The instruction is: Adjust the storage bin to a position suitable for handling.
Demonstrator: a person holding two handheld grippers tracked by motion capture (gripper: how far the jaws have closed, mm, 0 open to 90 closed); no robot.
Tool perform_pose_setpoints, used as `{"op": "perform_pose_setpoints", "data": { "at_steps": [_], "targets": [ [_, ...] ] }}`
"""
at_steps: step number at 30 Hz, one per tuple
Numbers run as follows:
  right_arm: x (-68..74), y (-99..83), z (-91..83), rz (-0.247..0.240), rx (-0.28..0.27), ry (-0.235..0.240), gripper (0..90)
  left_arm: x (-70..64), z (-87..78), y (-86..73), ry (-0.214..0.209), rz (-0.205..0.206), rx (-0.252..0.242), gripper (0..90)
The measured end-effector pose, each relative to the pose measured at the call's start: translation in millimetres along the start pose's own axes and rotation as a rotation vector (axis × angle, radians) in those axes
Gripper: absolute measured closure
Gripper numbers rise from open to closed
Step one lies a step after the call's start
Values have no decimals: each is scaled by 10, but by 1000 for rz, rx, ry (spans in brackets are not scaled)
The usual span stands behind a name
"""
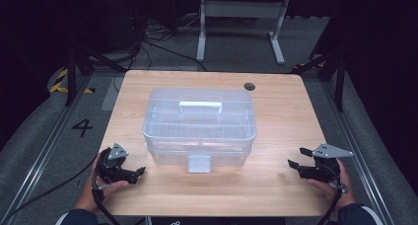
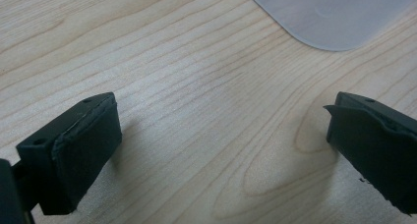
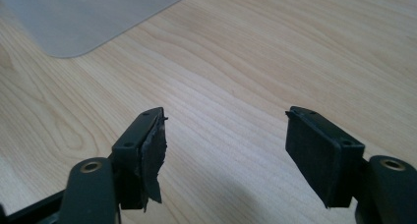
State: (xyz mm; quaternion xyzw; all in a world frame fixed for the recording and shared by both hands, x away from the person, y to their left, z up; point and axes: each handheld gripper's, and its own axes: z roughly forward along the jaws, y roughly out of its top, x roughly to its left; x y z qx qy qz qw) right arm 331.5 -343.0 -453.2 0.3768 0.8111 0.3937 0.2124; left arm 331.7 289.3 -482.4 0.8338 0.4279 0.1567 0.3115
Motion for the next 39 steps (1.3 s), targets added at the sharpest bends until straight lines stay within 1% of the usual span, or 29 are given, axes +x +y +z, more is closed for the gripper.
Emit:
{"op": "perform_pose_setpoints", "data": {
  "at_steps": [5, 7, 12, 14, 17, 20, 21, 22, 23, 24, 28, 31, 35, 37, 39],
  "targets": [
    [12, 114, -14, -17, -24, 2, 327, -4, 3, 2, 3, -5, -1, 4],
    [18, 158, -14, -28, -32, -4, 330, -1, 3, 3, 5, -1, -2, 4],
    [34, 272, -26, -48, -44, 1, 334, -3, 2, 2, 3, -3, -1, 4],
    [41, 336, -42, -62, -55, -14, 338, -3, 3, 2, 4, -4, -2, 4],
    [44, 442, -74, -74, -73, -22, 340, -2, 2, 3, 4, -2, -1, 4],
    [45, 555, -88, -83, -87, -21, 342, -3, 3, 2, 3, -4, -1, 4],
    [47, 594, -87, -88, -91, -17, 343, -1, 2, 3, 5, -1, -2, 4],
    [47, 594, -87, -88, -91, -17, 343, -1, 2, 3, 5, -1, -2, 4],
    [62, 701, -70, -93, -105, -12, 346, -3, 3, 2, 3, -3, -1, 4],
    [62, 701, -70, -93, -105, -12, 346, -3, 3, 2, 3, -3, -1, 4],
    [114, 869, -44, -122, -131, -5, 355, -7, 2, 1, 3, -8, -1, 4],
    [127, 962, -35, -130, -148, -1, 361, -7, 2, 1, 3, -8, -1, 4],
    [152, 1113, -13, -140, -173, 18, 363, -7, 3, 0, 3, -9, -2, 4],
    [175, 1206, 3, -154, -181, 26, 362, -7, 2, 1, 3, -9, -1, 4],
    [193, 1313, 24, -159, -194, 47, 362, -7, 2, 1, 3, -8, -1, 4]
  ]
}}
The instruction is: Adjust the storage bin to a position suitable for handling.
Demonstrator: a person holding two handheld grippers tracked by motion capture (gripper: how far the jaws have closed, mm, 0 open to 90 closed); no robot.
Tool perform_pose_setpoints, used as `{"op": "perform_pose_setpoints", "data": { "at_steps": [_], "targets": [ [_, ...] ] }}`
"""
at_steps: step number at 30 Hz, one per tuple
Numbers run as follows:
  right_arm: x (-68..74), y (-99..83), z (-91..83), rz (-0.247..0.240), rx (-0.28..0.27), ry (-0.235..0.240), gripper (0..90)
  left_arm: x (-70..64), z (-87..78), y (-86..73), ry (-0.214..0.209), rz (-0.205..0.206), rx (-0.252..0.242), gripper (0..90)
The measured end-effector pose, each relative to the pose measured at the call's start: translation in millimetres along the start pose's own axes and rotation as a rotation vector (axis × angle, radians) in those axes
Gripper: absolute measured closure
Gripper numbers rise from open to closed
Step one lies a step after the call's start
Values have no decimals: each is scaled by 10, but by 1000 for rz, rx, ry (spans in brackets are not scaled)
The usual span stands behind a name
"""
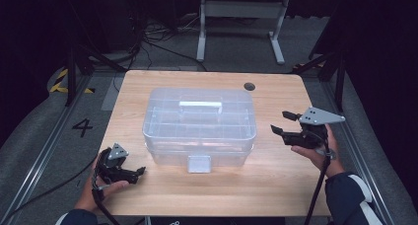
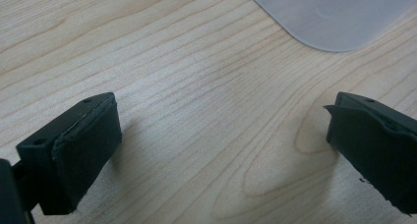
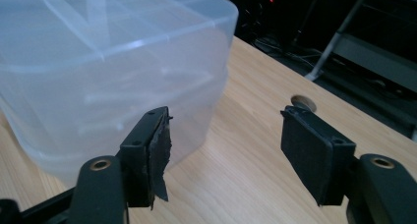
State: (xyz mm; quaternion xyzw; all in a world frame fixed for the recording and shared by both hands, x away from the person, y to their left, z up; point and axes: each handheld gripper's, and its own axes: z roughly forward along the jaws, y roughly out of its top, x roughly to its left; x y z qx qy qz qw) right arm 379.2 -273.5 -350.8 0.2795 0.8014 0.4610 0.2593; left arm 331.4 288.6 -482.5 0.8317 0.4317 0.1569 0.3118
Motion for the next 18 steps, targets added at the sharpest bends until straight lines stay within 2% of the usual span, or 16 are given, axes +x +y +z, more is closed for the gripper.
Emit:
{"op": "perform_pose_setpoints", "data": {
  "at_steps": [4, 10, 18],
  "targets": [
    [24, 157, 108, -28, -2, 18, 363, 0, 0, 0, 0, 0, 0, 4],
    [49, 316, 216, -24, -26, 47, 362, 0, 0, 0, 0, 0, 0, 4],
    [131, 502, 350, -45, -32, 80, 362, 0, 0, 0, 0, 0, 0, 4]
  ]
}}
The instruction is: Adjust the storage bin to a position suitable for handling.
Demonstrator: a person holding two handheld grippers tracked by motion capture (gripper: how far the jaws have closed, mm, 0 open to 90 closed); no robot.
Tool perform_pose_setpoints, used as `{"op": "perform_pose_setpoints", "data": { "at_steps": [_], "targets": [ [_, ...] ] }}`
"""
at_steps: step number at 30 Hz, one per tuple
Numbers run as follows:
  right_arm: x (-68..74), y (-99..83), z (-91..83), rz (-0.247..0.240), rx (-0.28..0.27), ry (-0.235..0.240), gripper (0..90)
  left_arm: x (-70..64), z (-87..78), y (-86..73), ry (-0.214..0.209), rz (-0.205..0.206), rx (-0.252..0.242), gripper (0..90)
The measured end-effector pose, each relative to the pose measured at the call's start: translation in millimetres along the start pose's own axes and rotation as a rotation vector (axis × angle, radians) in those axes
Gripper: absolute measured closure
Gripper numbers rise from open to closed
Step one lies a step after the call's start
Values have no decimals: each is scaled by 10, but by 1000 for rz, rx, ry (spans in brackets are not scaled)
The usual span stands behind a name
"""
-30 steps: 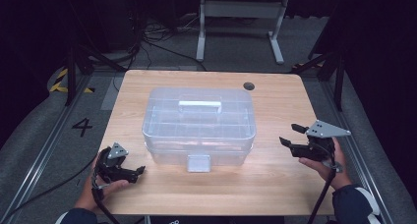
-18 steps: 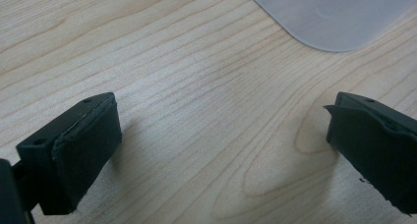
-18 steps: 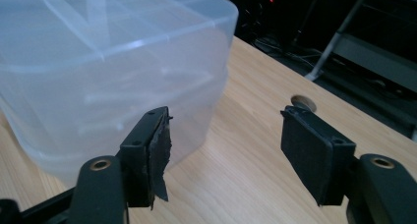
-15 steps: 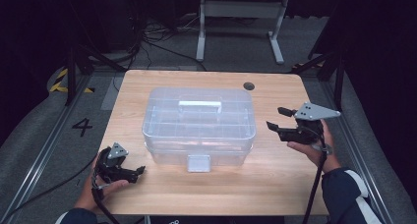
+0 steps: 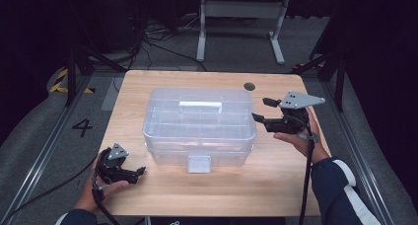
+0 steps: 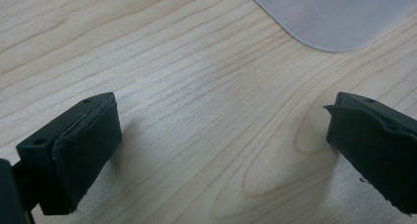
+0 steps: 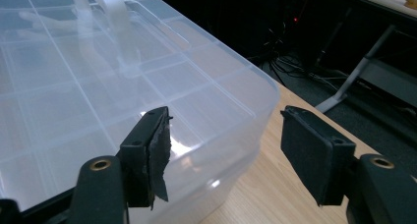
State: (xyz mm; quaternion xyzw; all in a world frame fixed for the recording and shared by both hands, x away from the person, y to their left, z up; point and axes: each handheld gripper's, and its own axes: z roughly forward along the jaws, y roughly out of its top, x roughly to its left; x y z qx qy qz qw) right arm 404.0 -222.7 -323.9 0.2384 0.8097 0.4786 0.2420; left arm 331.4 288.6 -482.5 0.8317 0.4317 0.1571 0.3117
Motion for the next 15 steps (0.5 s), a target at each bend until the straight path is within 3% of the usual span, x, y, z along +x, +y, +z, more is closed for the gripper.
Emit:
{"op": "perform_pose_setpoints", "data": {
  "at_steps": [15],
  "targets": [
    [164, 214, 252, -27, 4, 44, 379, 0, 0, 0, -1, -1, 0, 4]
  ]
}}
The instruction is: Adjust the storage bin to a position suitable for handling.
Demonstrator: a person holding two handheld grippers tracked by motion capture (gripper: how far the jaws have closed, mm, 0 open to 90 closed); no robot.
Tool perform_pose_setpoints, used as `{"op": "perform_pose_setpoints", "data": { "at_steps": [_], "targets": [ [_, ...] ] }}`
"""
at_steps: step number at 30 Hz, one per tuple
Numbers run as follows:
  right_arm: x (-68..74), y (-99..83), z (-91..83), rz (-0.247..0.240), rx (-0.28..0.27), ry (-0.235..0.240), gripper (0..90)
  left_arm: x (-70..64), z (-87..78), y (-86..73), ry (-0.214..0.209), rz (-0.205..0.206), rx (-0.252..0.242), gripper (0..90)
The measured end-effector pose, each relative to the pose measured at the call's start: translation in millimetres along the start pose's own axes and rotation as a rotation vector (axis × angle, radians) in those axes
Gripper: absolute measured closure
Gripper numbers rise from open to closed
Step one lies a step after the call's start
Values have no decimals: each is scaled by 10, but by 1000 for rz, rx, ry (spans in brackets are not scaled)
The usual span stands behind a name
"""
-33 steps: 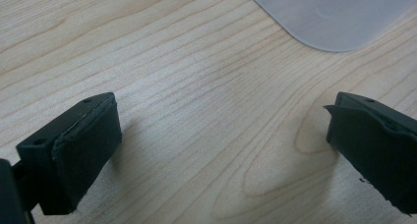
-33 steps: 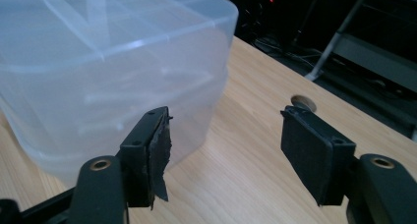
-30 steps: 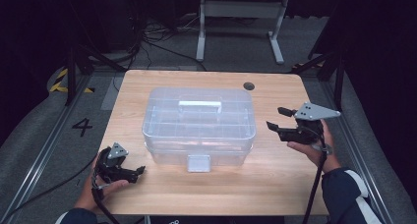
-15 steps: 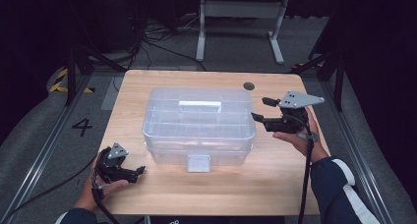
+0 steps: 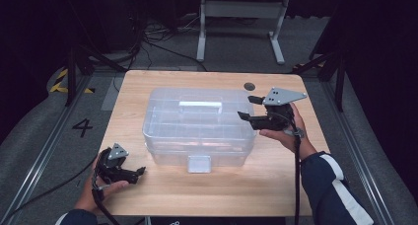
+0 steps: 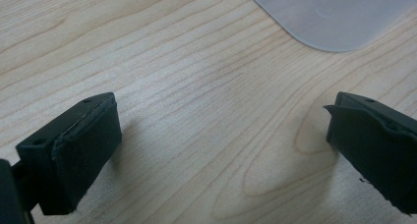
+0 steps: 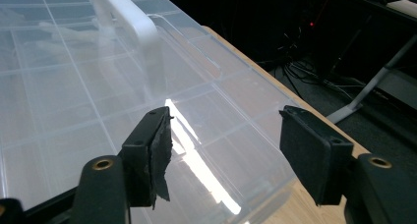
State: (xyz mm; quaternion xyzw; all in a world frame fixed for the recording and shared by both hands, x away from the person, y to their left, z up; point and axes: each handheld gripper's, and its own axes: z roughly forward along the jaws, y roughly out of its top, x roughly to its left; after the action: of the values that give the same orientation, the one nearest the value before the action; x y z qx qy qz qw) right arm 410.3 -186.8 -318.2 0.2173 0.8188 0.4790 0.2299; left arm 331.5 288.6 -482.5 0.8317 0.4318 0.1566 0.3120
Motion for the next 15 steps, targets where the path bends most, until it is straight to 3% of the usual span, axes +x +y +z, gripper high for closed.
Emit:
{"op": "perform_pose_setpoints", "data": {
  "at_steps": [5, 15],
  "targets": [
    [38, 55, 47, 3, -5, 34, 401, 2, 0, 1, 0, 3, -1, 4],
    [142, 151, 163, -42, 6, 67, 417, 0, 0, 0, 0, 0, 0, 4]
  ]
}}
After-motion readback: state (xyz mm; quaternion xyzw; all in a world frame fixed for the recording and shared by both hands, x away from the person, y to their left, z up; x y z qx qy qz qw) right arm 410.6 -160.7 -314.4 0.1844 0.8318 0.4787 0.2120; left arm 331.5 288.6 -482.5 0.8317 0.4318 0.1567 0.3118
